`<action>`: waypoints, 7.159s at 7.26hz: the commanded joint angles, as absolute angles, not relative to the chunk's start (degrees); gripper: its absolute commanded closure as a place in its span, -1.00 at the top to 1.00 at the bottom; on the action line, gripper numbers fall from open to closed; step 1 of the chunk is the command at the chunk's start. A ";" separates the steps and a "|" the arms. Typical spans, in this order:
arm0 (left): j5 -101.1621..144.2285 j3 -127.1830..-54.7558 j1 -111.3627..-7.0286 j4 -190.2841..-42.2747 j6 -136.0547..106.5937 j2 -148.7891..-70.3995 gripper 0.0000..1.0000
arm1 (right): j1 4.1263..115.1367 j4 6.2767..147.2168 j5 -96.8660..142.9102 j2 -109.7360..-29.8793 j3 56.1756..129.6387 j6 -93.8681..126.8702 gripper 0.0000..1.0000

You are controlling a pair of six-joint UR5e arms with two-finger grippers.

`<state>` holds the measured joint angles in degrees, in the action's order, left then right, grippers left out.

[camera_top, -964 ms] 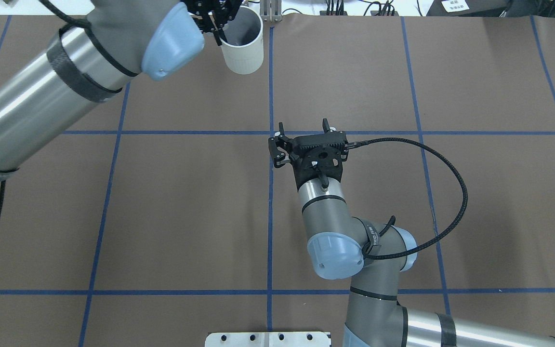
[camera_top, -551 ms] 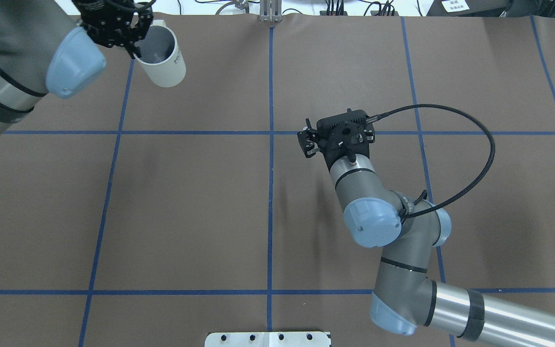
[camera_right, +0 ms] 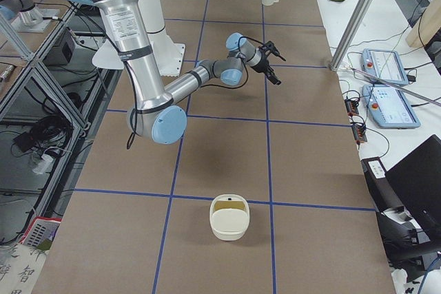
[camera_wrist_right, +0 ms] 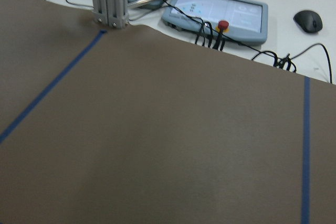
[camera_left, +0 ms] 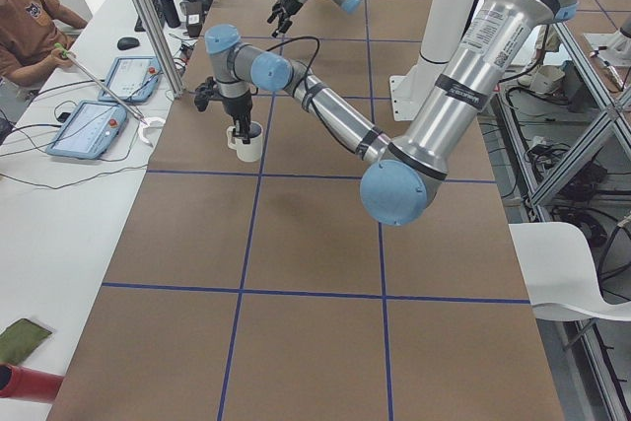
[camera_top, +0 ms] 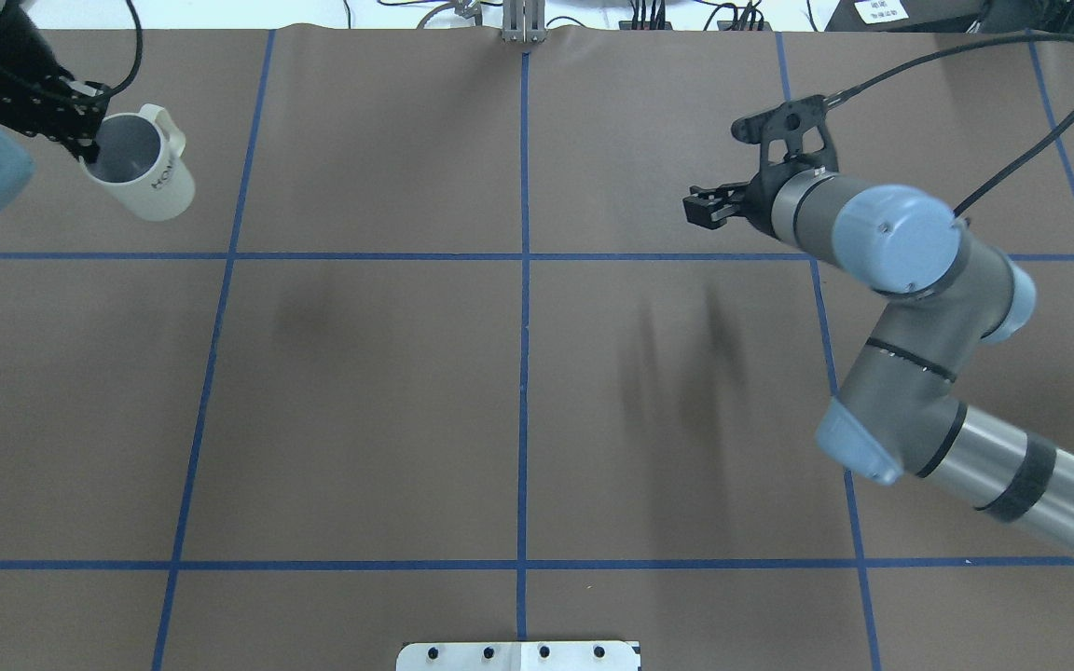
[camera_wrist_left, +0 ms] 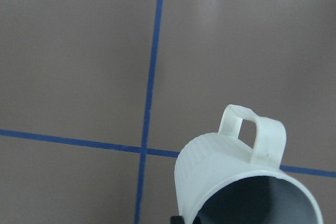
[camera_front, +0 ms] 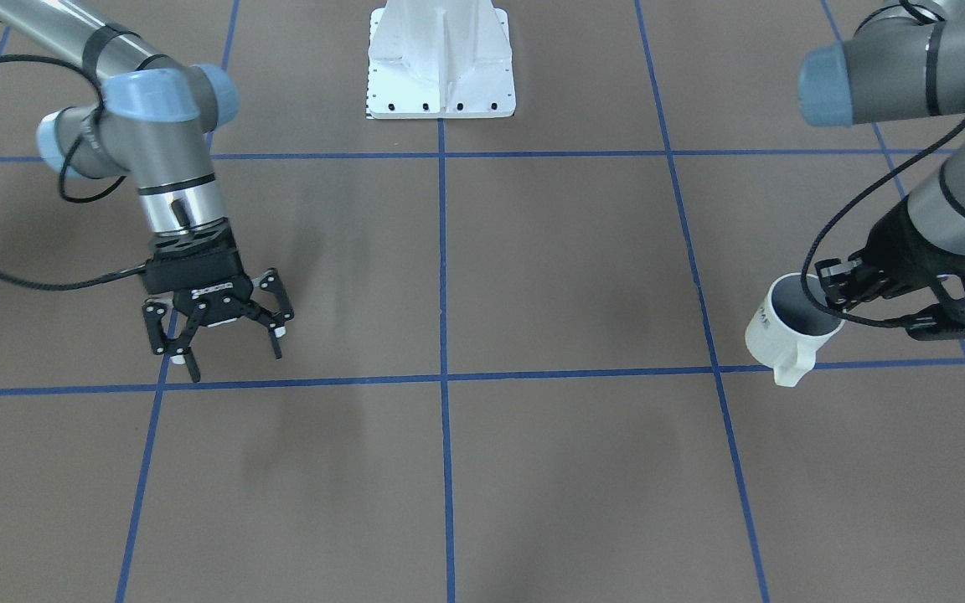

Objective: Left arm hands cup to right arm to dump lemon

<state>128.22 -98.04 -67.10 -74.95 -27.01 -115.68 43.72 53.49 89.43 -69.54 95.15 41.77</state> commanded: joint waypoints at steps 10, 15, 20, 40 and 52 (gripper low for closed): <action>140.45 -93.34 -69.35 -86.04 -17.04 -98.44 -1.00 | 72.07 74.69 131.30 -86.84 100.10 14.87 1.00; 139.93 -92.46 -67.33 -86.40 -18.19 -98.61 -1.00 | 71.37 74.71 130.69 -86.48 99.93 14.77 1.00; 139.66 -92.63 -65.56 -89.01 -18.02 -98.26 1.00 | 71.10 74.79 130.96 -86.22 100.11 14.85 1.00; 131.84 -89.21 -89.30 -89.30 -2.55 -98.53 1.00 | 85.52 97.38 131.66 -89.12 107.58 6.24 1.00; 137.90 -90.86 -89.30 -88.60 -2.90 -98.01 1.00 | 85.43 96.86 135.77 -93.51 101.44 5.71 1.00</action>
<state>137.90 -88.63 -89.30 -88.94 -2.69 -98.53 85.43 96.82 133.86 -93.40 102.69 5.69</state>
